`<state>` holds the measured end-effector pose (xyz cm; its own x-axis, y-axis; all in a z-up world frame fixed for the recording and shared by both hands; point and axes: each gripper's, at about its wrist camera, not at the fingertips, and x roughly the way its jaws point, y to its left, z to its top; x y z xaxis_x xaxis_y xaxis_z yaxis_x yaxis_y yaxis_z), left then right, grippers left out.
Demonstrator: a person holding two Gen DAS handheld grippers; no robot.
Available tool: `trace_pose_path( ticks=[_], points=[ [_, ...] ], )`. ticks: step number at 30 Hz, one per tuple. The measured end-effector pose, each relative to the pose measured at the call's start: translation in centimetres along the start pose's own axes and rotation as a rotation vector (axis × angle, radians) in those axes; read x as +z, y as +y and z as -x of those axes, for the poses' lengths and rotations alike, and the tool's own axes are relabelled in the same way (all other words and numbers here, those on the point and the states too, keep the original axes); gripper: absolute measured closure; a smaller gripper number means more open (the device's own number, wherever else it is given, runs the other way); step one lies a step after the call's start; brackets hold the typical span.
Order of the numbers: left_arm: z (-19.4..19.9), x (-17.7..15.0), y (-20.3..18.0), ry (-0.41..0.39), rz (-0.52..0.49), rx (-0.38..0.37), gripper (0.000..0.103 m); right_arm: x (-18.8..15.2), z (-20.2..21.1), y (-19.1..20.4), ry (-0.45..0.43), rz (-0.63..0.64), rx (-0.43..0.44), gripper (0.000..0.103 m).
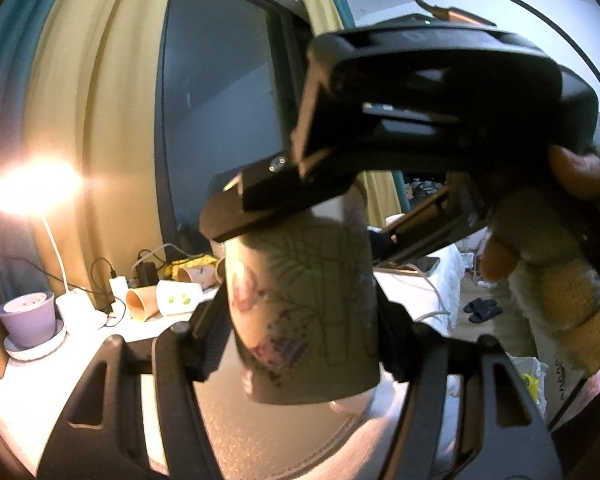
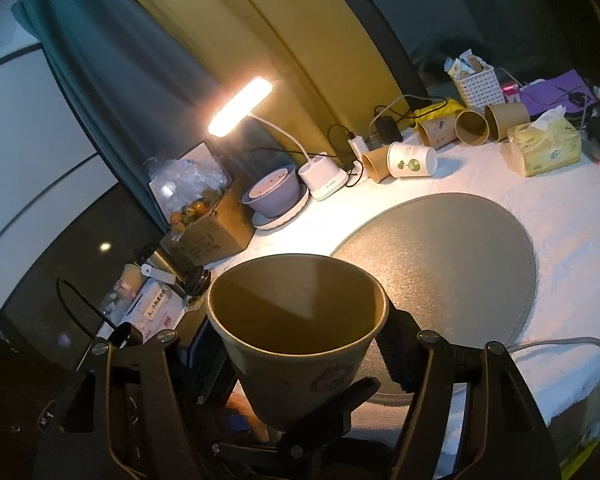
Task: Flip cup upright
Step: 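Grasp the cup rim with the right gripper while the left gripper opens, then carry the upright cup with the right gripper over the mat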
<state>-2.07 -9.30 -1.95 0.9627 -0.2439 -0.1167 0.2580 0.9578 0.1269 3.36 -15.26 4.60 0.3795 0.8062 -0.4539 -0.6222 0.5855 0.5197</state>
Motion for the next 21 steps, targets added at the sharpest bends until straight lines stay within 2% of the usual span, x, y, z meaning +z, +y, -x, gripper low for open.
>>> trace_pose_path(
  ticks=[3,4,5,7,14,21],
  points=[
    [-0.3,0.0,0.5,0.021,0.014,-0.001,0.039,0.1,-0.4,0.1,0.01,0.009,-0.011,0.032],
    [-0.5,-0.1,0.6,0.032,0.021,-0.003,0.037,0.1,-0.5,0.1,0.011,0.011,-0.014,0.032],
    [-0.6,-0.2,0.8,0.047,0.032,-0.007,0.029,0.1,-0.6,0.1,0.01,0.012,-0.02,0.032],
    [-0.7,-0.5,1.2,0.062,0.053,-0.019,0.024,0.2,-0.7,0.2,0.005,0.018,-0.041,0.032],
    [-0.7,-1.3,2.4,0.131,0.101,-0.017,0.024,0.7,-1.0,0.8,-0.026,0.072,-0.127,0.032],
    [-0.5,-2.4,4.3,0.213,0.157,0.026,0.024,1.2,-2.0,1.0,-0.041,0.131,-0.212,0.032]
  ],
)
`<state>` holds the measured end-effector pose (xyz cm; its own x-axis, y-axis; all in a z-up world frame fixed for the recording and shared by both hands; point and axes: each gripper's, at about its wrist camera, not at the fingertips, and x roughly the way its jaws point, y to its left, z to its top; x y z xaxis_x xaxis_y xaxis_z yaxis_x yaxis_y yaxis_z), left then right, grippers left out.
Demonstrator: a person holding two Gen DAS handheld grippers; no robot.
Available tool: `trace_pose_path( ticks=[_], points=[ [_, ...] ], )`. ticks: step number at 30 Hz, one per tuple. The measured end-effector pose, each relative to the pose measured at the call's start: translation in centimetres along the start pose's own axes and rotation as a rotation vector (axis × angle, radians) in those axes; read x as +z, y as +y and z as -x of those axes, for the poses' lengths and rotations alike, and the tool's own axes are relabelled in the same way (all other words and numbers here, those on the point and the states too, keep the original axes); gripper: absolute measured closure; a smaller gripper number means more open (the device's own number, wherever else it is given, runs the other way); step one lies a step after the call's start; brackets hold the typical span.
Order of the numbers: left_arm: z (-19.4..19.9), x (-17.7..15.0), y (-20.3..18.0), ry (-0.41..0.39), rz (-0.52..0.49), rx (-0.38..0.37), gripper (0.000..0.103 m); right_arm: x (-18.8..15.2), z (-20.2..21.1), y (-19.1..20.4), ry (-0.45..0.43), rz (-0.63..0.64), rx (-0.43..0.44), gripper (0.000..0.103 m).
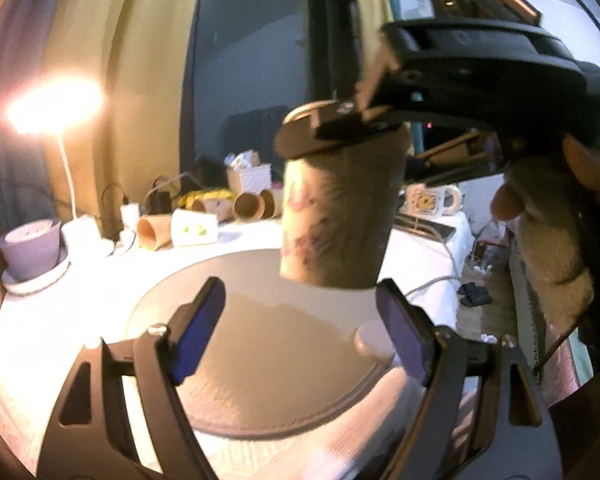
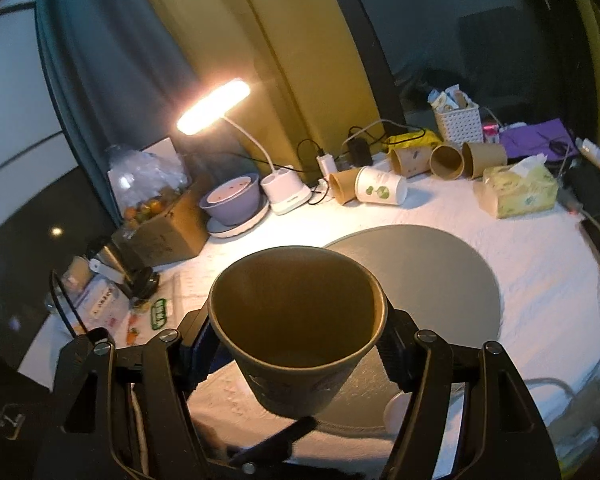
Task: Flip cup upright
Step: 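Carry the upright cup with the right gripper over the mat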
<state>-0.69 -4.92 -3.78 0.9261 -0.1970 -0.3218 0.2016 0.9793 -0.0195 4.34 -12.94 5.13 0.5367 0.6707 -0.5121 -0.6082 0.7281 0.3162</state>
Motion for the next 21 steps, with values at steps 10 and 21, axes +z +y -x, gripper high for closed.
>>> trace_pose_path(
  ticks=[10,21],
  points=[
    [-0.4,-0.7,2.9,0.118,0.083,0.038,0.024,0.6,-1.7,0.1,-0.017,0.054,-0.088,0.032],
    [-1.7,-0.2,7.5,0.18,0.253,0.075,0.024,0.6,-4.5,-1.1,-0.011,0.12,-0.205,0.032]
  ],
)
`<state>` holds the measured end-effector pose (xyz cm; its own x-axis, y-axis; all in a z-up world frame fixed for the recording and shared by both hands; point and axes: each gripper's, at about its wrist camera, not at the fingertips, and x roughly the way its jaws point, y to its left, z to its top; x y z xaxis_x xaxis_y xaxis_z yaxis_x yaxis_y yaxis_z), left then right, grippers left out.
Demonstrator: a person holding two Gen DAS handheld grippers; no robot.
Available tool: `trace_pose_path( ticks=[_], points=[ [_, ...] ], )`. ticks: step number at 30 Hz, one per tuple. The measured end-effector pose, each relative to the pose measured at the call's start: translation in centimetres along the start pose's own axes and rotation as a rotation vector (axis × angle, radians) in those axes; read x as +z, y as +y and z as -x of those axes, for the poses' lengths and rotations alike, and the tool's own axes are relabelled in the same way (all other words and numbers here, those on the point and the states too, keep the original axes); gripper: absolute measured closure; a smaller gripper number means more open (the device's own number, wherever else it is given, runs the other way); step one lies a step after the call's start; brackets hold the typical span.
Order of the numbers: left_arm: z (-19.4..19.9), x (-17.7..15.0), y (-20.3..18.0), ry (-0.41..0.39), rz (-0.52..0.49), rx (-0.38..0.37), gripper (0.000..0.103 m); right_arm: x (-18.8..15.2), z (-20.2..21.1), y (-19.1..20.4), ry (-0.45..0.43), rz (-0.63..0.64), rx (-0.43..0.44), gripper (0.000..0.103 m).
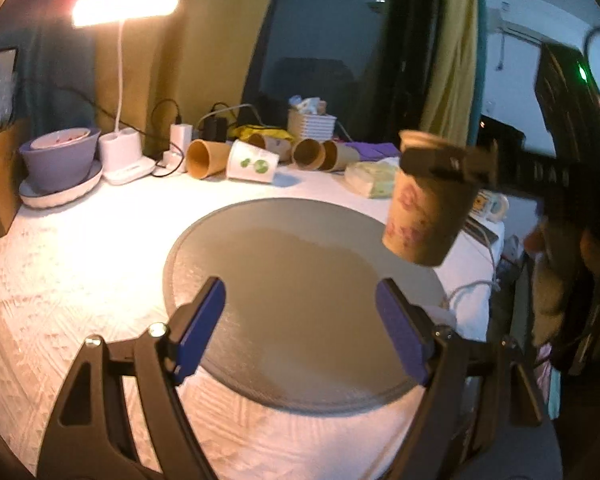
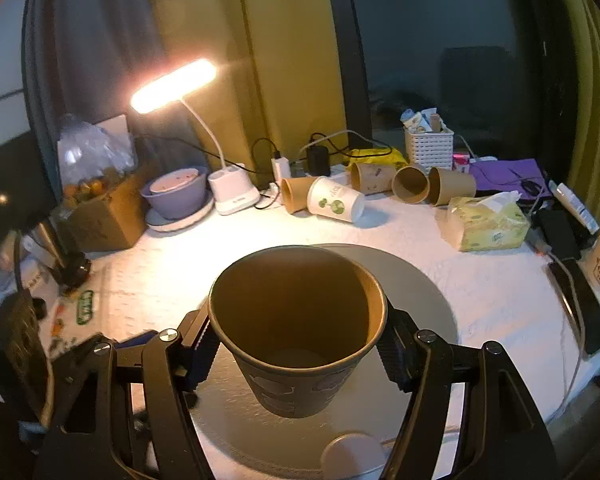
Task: Flip cup upright
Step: 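Carry the upright cup with the right gripper over the mat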
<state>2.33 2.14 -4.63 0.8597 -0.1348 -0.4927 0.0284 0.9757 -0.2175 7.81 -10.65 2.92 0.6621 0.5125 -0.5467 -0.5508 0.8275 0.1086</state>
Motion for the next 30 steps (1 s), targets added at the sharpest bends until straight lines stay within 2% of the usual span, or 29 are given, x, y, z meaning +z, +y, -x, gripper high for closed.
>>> trace_pose_path(
  ticks=[9,15,21,30],
  points=[
    [-1.0,2.5,1.8,-0.044,0.043,0.027,0.024,-0.1,-3.0,-1.0,0.017,0.036,-0.073,0.032],
    [-2.4,3.1,3.3,-0.03,0.099,0.043,0.022,0.0,-5.3,-1.7,0.036,0.052,-0.105,0.032],
    [-3.6,3.1,3.7,-0.016,0.111,0.058,0.022,-0.1,-7.4,-2.5,0.054,0.055,-0.131,0.032],
    [-5.0,2.7,4.1,0.029,0.137,0.048,0.022,0.0,-9.8,-2.8,0.072,0.066,-0.123,0.032]
  ],
)
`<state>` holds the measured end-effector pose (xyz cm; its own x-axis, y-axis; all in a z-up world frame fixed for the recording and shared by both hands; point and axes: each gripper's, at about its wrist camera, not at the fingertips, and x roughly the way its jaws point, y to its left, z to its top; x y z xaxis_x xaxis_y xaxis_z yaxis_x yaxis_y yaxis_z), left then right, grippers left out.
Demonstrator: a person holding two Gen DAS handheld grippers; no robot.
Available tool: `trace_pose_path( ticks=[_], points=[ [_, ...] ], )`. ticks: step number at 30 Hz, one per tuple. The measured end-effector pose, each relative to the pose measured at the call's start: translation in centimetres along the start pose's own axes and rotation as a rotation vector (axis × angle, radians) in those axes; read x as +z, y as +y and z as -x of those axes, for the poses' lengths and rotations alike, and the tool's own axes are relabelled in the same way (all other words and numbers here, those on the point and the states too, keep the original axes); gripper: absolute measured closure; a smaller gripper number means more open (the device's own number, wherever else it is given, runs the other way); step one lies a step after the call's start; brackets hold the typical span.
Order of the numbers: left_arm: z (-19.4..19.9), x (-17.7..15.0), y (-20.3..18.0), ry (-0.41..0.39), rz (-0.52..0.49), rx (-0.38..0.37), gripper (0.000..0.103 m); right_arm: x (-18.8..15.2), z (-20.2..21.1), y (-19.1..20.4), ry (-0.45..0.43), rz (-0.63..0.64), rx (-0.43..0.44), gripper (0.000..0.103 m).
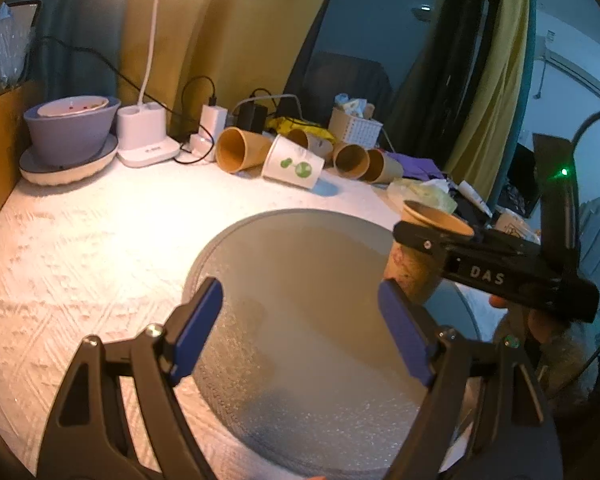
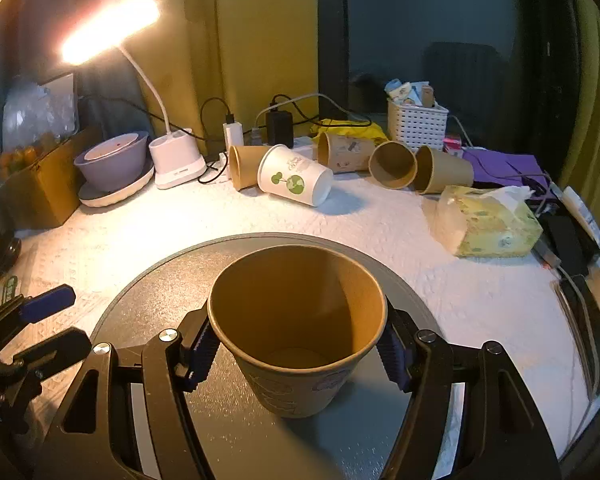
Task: Flip cup upright
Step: 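Carry the upright cup with the right gripper over the mat, then lower the cup upright onto the mat and open the right gripper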
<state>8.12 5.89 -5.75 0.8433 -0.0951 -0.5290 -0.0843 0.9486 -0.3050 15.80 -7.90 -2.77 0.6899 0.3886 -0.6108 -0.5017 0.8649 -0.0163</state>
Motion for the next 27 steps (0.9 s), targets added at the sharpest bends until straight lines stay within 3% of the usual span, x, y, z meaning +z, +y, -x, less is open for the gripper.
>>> trace_pose_path(
  ticks=[14,27],
  points=[
    [-1.2,-0.3,1.0,0.058,0.057,-0.008,0.022,0.9,-2.4,0.7,0.007,0.039,-0.002,0.032],
    [-1.1,-0.3,0.8,0.047,0.048,-0.005,0.022,0.7,-2.1,0.7,0.011,0.036,-0.012,0.032]
  ],
)
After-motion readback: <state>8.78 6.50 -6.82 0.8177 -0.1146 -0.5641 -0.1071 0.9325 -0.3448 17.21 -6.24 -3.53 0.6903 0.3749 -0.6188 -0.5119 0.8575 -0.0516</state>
